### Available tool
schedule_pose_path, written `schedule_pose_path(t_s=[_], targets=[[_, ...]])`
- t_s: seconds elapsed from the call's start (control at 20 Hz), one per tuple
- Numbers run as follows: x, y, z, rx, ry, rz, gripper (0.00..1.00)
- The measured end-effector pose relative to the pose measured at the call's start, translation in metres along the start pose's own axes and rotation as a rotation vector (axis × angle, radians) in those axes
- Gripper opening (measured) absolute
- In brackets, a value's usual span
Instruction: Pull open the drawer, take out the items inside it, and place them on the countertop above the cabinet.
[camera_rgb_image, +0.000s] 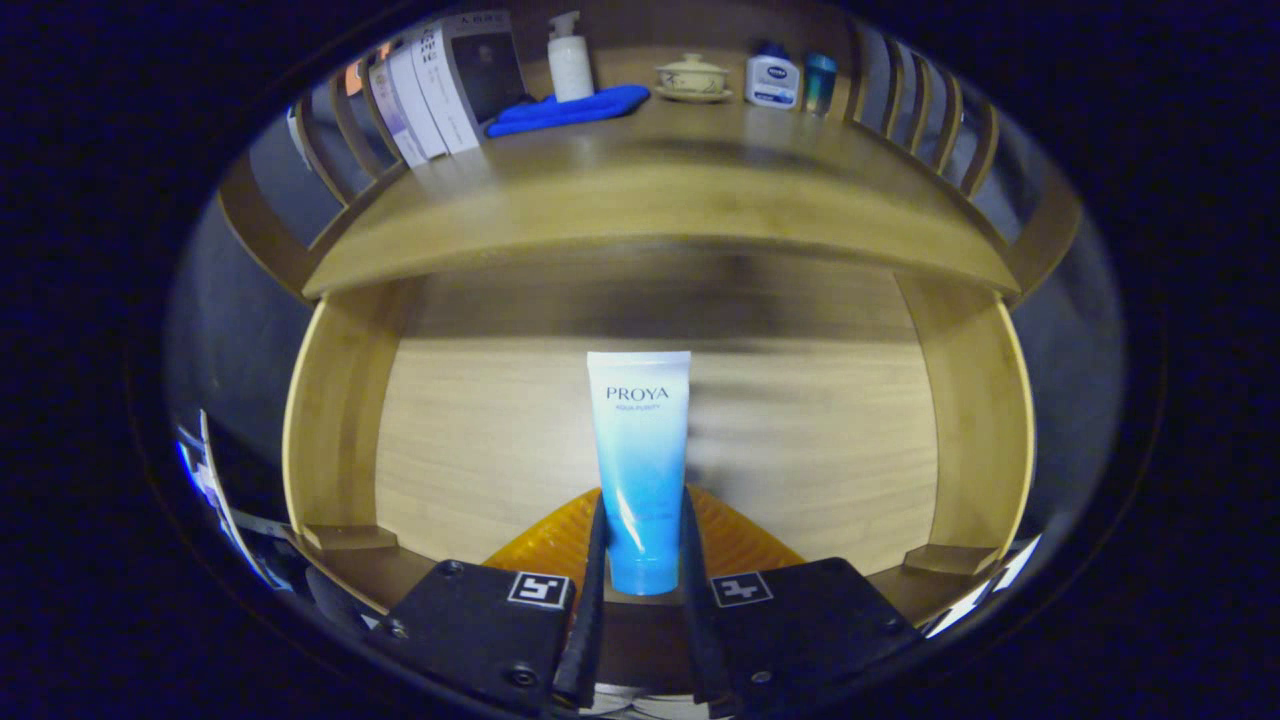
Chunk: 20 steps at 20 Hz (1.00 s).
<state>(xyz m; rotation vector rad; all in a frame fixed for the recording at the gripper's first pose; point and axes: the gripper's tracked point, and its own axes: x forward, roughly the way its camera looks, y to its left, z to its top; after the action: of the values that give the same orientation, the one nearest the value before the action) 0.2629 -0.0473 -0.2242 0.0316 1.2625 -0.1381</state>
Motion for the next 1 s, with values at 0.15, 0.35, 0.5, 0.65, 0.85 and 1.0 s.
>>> schedule_pose_path(t_s=[0.15,0.35,0.5,0.65,0.85,1.0], targets=[[-0.024,0.0,0.018,-0.003,-0.061,0.014,0.38],[-0.054,0.005,0.046,-0.012,-0.131,0.026,0.38],[-0.07,0.013,0.076,-0.018,-0.179,0.051,0.38],[-0.071,0.014,0.106,-0.011,-0.187,0.048,0.38],[-0.062,0.026,0.138,0.007,-0.174,0.047,0.38],[-0.046,0.02,0.161,0.024,-0.179,0.011,0.38]])
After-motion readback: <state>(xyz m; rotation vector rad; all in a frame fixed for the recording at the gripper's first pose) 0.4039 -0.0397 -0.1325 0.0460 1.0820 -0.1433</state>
